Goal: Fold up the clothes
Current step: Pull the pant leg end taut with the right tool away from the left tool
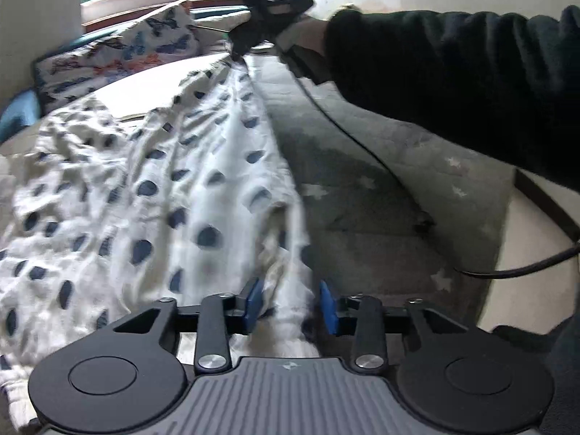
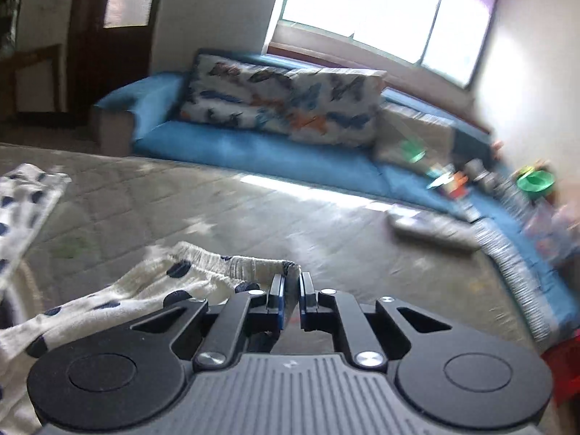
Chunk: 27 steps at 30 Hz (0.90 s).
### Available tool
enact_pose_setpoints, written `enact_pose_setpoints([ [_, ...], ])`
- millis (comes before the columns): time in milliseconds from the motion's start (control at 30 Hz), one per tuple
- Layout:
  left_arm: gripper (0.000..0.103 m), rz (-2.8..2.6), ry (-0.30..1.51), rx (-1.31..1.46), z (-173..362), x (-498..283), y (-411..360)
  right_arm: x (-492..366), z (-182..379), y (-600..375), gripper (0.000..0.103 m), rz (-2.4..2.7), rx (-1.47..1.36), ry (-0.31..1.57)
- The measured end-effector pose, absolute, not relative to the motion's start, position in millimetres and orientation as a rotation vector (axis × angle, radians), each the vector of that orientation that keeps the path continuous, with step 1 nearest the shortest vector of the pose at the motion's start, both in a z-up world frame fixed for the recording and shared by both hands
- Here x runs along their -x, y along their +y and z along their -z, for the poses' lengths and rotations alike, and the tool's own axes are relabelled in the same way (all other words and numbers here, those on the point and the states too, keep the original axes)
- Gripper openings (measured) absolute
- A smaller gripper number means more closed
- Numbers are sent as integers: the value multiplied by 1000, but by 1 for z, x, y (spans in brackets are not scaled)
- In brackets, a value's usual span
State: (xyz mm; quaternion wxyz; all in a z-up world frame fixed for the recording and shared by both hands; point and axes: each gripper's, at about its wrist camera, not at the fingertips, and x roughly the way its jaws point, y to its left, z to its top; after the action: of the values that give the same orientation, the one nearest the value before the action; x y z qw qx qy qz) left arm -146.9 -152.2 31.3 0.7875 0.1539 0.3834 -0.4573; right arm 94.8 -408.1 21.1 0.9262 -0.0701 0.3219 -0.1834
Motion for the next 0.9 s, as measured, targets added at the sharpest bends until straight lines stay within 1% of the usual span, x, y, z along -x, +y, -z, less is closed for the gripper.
enact_pose_setpoints([
  [100,37,1021,819,-337,-28,152,-159,-95,-18,-411,7,442,205,662],
  [133,37,1032,816,-333,-27,154,-161,-96,-14,-413,10,443,217,679],
  [167,38,1043,816,-330,-26,154,-162,-98,-11,-414,16,432,216,708],
  [233,40,1059,812,-327,-29,155,-164,-100,-6,-417,19,419,213,750],
  [300,40,1065,790,-325,-35,156,-161,-95,-7,-416,28,420,216,744],
  [333,41,1066,780,-320,-38,156,-157,-92,-9,-416,35,410,206,743],
  [433,41,1040,746,-298,-48,153,-142,-76,-16,-410,37,338,173,744],
  [533,41,966,718,-290,-55,145,-127,-54,-23,-394,45,234,156,747],
  [600,41,899,722,-274,-55,136,-115,-39,-27,-379,46,144,137,762],
  [633,41,865,725,-265,-56,131,-109,-30,-28,-371,49,88,121,774],
  [767,41,701,721,-236,-57,107,-84,12,-29,-332,50,-151,57,845],
  [900,41,591,725,-218,-55,84,-66,49,-26,-297,50,-336,62,896],
])
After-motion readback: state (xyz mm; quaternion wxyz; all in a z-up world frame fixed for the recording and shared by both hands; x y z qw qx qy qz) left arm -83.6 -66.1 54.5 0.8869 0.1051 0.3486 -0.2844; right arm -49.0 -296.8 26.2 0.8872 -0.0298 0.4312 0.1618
